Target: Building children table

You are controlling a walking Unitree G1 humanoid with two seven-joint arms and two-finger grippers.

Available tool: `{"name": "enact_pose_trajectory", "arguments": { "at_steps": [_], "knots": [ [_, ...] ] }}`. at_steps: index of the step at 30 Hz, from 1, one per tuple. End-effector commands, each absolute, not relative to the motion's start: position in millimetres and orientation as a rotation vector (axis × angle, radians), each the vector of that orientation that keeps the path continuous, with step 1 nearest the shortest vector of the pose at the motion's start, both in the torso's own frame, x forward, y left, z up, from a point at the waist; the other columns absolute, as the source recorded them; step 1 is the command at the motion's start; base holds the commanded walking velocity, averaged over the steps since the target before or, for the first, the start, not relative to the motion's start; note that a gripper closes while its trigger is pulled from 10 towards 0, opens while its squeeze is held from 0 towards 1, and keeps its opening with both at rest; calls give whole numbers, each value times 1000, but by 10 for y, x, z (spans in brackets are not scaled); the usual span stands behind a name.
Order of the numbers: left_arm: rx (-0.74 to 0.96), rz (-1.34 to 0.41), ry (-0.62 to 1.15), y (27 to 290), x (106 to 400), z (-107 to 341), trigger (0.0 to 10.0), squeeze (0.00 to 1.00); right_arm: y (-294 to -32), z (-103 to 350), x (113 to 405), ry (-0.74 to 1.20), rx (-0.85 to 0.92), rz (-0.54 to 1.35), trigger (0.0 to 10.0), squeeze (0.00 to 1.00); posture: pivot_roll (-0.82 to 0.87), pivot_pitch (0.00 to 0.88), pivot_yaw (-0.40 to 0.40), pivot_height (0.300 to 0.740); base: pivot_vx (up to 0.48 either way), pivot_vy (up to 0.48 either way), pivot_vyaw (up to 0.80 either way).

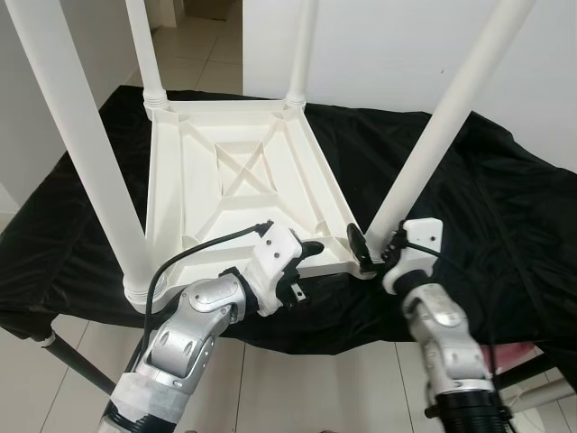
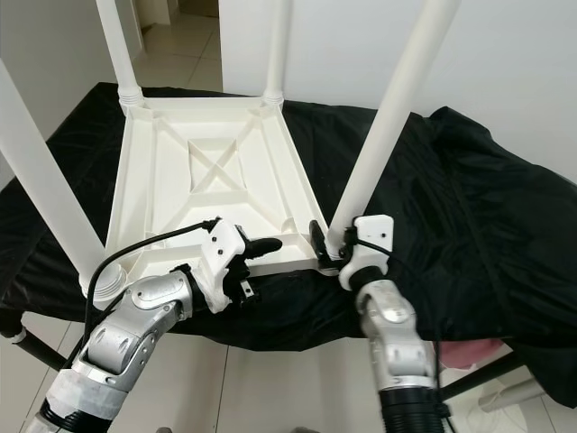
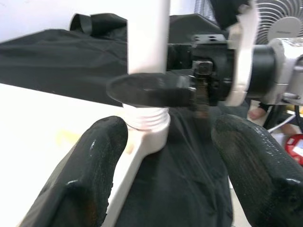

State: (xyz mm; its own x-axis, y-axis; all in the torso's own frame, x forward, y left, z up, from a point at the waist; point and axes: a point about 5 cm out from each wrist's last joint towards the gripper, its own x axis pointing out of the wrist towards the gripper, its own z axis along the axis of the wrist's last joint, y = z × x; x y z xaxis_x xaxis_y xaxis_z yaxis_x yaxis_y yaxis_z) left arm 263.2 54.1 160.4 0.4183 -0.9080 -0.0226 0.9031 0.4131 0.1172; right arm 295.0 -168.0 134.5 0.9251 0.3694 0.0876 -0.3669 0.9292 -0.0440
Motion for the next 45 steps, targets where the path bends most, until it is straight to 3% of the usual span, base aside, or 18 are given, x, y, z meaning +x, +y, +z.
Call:
{"name": "enact_pose_trajectory", "arguments": {
  "at_steps": [1,11,12,13,21,22,24,25,37,42,45],
  "knots": [
    [127,-1024,-25,566,2698,1573,10000,0,-1679,1314,2954,-91,-26,415,10000,0,-37,0,-43,740,0,0,0],
    [149,-1030,-8,499,2715,1588,10000,0,-1602,1285,3175,-64,-122,574,9843,0,-29,0,-28,740,0,0,0],
    [159,-1035,-18,491,2714,1593,10000,0,-1606,1292,3189,-74,-119,587,4196,0,-28,0,-28,740,0,0,0],
    [167,-1035,-17,487,2716,1587,10000,0,-1617,1299,3197,-79,-115,593,0,0,-27,0,-31,740,0,0,0],
    [161,-1016,-1,474,2738,1574,10000,0,-1668,1270,3195,-86,-79,601,0,0,-33,0,-33,740,0,0,0],
    [159,-1011,-2,470,2744,1575,10000,0,-1672,1260,3188,-85,-74,597,2078,0,-34,0,-33,740,0,0,0],
    [160,-1007,-3,462,2747,1575,10000,0,-1679,1246,3186,-86,-77,570,2078,0,-38,0,-33,740,0,0,0],
    [162,-1004,-6,454,2748,1572,10000,0,-1672,1238,3171,-88,-63,551,10000,0,-39,0,-33,740,0,0,0],
    [191,-1012,-56,428,2738,1582,10000,0,-1630,1208,3082,-94,-6,293,10000,0,-50,0,-32,740,0,0,0],
    [179,-1054,-76,412,2714,1595,10000,0,-1414,1172,2970,-68,118,68,10000,0,-56,0,-30,740,0,0,0],
    [166,-1063,-68,412,2718,1593,10000,0,-1357,1167,2961,-58,148,27,10000,0,-56,0,-30,740,0,0,0]
  ]
}}
